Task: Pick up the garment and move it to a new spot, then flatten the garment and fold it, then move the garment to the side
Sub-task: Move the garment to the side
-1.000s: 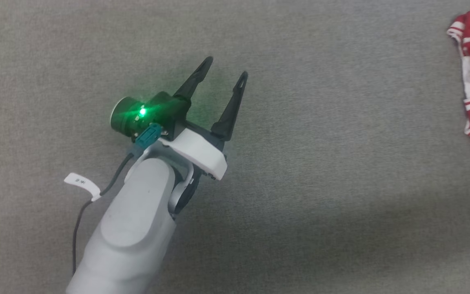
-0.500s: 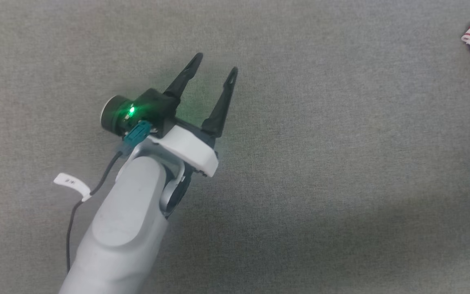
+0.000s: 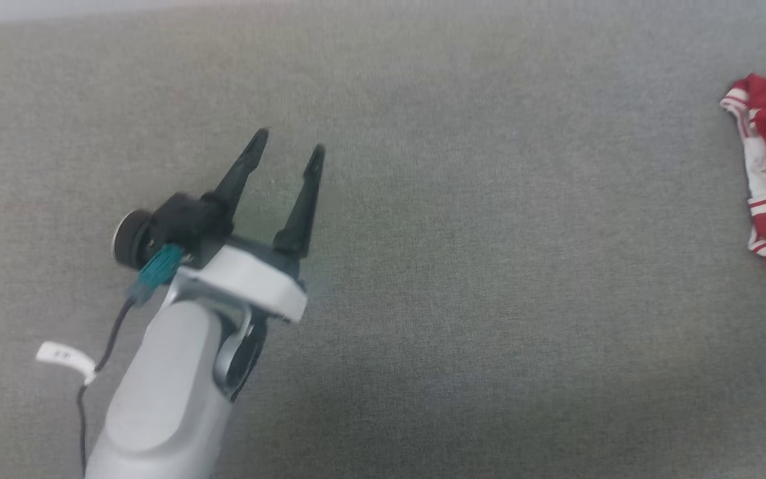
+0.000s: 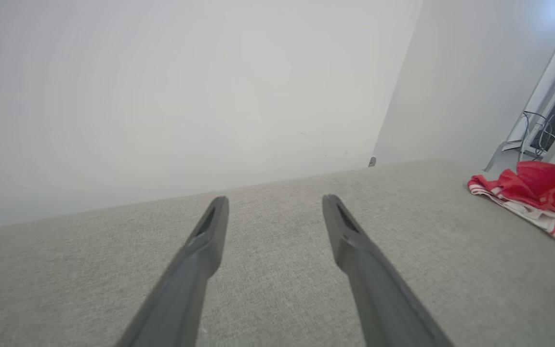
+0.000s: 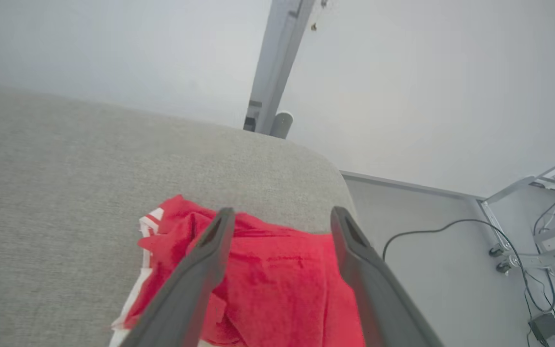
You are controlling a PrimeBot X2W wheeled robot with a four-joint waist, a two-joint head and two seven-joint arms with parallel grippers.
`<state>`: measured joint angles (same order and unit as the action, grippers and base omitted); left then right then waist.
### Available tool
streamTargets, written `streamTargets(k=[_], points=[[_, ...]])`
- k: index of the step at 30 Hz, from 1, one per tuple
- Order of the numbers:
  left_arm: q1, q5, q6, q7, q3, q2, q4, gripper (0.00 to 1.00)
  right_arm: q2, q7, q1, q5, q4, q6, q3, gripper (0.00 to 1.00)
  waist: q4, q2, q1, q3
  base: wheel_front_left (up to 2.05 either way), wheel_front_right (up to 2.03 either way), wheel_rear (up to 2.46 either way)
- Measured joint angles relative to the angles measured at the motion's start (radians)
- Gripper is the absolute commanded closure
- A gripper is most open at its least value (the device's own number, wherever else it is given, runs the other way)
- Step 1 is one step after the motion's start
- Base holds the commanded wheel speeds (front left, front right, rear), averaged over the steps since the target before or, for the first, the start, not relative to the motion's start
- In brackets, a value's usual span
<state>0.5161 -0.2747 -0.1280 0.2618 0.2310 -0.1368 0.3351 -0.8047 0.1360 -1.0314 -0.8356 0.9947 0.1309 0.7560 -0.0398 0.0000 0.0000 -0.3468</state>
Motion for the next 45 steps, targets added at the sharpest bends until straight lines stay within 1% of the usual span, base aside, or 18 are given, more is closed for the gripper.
streamTargets(k=[5, 9, 12, 16, 18, 21, 26, 32, 35, 37, 38, 45], points=[[-0.073, -0.008, 0.002, 0.000, -0.041, -0.015, -0.043, 0.00, 0.043, 0.089, 0.018, 0.014, -0.019, 0.000, 0.018, 0.00, 0.006, 0.0000, 0.0000, 0.049, 0.00, 0.00, 0.00], [-0.134, -0.026, 0.002, 0.000, -0.075, -0.017, -0.069, 0.00, 0.074, 0.118, 0.058, 0.034, -0.030, 0.000, 0.011, 0.00, 0.016, 0.0000, 0.0000, 0.093, 0.00, 0.00, 0.00], [-0.184, -0.032, 0.005, 0.000, -0.106, -0.025, -0.091, 0.00, 0.105, 0.122, 0.105, 0.057, -0.063, 0.000, -0.030, 0.00, 0.024, 0.0000, 0.0000, 0.130, 0.00, 0.00, 0.00], [-0.259, -0.029, 0.009, 0.000, -0.144, -0.054, -0.114, 0.00, 0.134, 0.124, 0.190, 0.126, -0.145, 0.000, -0.141, 0.00, 0.032, 0.0000, 0.0000, 0.180, 0.00, 0.00, 0.00], [-0.297, -0.029, 0.012, 0.000, -0.165, -0.060, -0.129, 0.00, 0.155, 0.125, 0.256, 0.174, -0.183, 0.000, -0.200, 0.00, 0.034, 0.0000, 0.0000, 0.204, 0.00, 0.00, 0.00], [-0.357, -0.029, 0.015, 0.000, -0.194, -0.084, -0.142, 0.00, 0.185, 0.124, 0.342, 0.252, -0.242, 0.000, -0.299, 0.00, 0.038, 0.0000, 0.0000, 0.239, 0.00, 0.00, 0.00], [-0.439, -0.041, 0.018, 0.000, -0.246, -0.099, -0.158, 0.00, 0.250, 0.125, 0.491, 0.387, -0.360, 0.000, -0.459, 0.00, 0.044, 0.0000, 0.0000, 0.286, 0.00, 0.00, 0.00], [-0.511, -0.055, 0.016, 0.000, -0.280, -0.100, -0.193, 0.00, 0.337, 0.125, 0.666, 0.497, -0.476, 0.000, -0.624, 0.00, 0.058, 0.0000, 0.0000, 0.325, 0.00, 0.00, 0.00], [-0.543, -0.067, 0.010, 0.000, -0.284, -0.105, -0.214, 0.00, 0.380, 0.125, 0.740, 0.540, -0.534, 0.000, -0.676, 0.00, 0.065, 0.0000, 0.0000, 0.339, 0.00, 0.00, 0.00], [-0.578, -0.067, 0.009, 0.000, -0.286, -0.110, -0.224, 0.00, 0.417, 0.125, 0.799, 0.573, -0.581, 0.000, -0.733, 0.00, 0.070, 0.0000, 0.0000, 0.347, 0.00, 0.00, 0.00], [-0.578, -0.067, 0.009, 0.000, -0.286, -0.110, -0.224, 0.00, 0.417, 0.125, 0.799, 0.573, -0.581, 0.000, -0.733, 0.00, 0.070, 0.0000, 0.0000, 0.347, 0.00, 0.00, 0.00], [-0.615, -0.076, 0.005, 0.000, -0.296, -0.113, -0.247, 0.00, 0.502, 0.125, 0.912, 0.628, -0.681, 0.000, -0.816, 0.00, 0.071, 0.0000, 0.0000, 0.357, 0.00, 0.00, 0.00]])
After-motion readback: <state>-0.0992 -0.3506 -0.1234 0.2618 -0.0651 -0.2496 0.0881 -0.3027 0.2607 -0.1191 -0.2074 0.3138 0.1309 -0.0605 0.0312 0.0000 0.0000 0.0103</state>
